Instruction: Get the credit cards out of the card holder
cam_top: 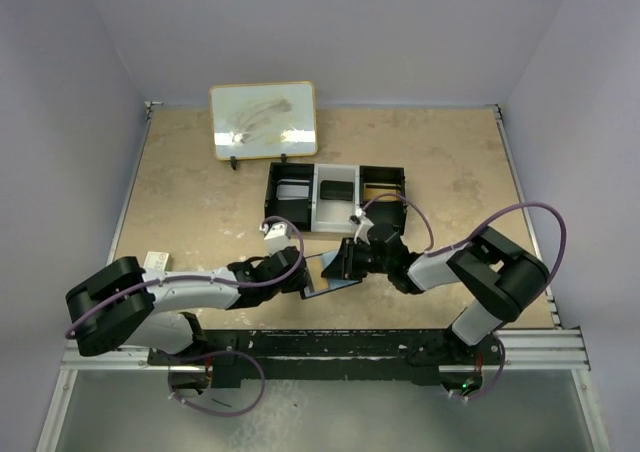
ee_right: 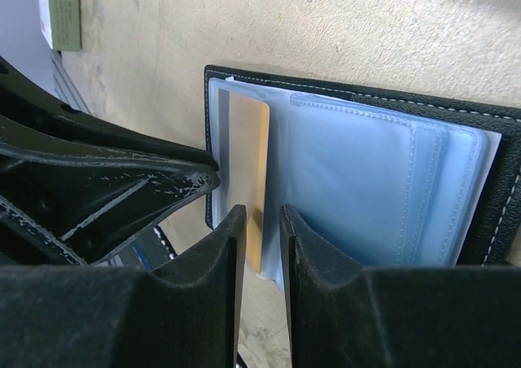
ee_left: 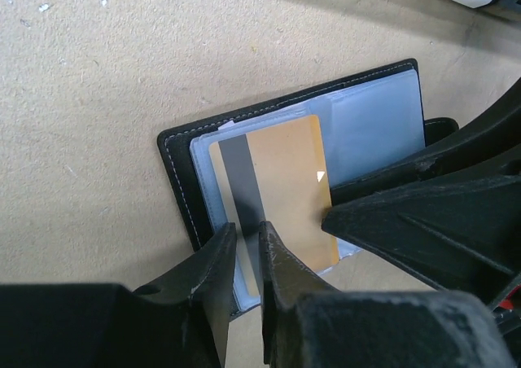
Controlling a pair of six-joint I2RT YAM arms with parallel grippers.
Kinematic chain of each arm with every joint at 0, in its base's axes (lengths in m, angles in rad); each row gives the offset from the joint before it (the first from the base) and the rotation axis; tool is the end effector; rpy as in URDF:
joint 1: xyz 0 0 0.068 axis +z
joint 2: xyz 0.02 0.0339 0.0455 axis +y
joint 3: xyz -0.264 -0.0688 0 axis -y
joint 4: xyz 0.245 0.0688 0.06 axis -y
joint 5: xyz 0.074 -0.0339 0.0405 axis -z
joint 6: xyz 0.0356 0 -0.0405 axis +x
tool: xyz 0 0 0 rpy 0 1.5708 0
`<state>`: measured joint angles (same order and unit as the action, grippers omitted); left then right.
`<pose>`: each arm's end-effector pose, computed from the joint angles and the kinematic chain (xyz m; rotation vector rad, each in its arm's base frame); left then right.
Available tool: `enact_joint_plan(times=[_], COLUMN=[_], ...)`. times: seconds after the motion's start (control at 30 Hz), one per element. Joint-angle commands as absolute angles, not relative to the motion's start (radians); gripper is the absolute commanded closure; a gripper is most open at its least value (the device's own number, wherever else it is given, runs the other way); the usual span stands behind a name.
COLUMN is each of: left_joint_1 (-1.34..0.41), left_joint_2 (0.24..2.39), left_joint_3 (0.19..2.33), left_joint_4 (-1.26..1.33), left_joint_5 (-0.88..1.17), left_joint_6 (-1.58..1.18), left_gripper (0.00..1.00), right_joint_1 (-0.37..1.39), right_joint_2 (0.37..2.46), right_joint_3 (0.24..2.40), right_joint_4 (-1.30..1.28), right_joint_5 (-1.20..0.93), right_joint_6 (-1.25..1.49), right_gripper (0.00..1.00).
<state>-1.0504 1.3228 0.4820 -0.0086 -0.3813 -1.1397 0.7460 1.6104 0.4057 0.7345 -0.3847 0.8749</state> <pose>0.1278 -0.1964 0.1465 -0.2839 2.4087 -0.5973 0.1889 0.1928 0.1215 -0.1258 2.3078 1.3283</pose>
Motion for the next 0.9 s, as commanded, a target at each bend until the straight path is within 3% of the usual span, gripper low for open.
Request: enact_joint_plan(times=[0.0, 0.23, 0.47, 0.87], left_joint_1=[-1.064, -1.077, -1.08, -1.081], left_joint_2=[1.355, 1.383, 1.369, 1.369], left_joint_3=[0.501, 0.503, 0.509, 0.52], left_joint_4=[0.01, 0.008, -0.048, -0.103], left_joint_5=[-0.384, -0.385, -0.413, -0.437], left_joint_6=[-1.123, -1.123, -1.12, -1.103], left_gripper=[0.86, 0.91, 0.92, 0.93], right_joint_1=[0.752, 0.752, 0.75, 0.74], right_joint_2=[1.643, 1.676, 1.608, 1.469], right_joint_3=[0.34, 0.285, 0.293, 0.286], right_joint_4=[0.794, 0.943, 0.875, 0.703], right_joint_5=[-0.343, -0.398, -0.361, -0.29], right_joint_6=[0.926, 1.012, 1.012, 0.985], right_gripper=[0.74, 0.85, 0.99, 1.0])
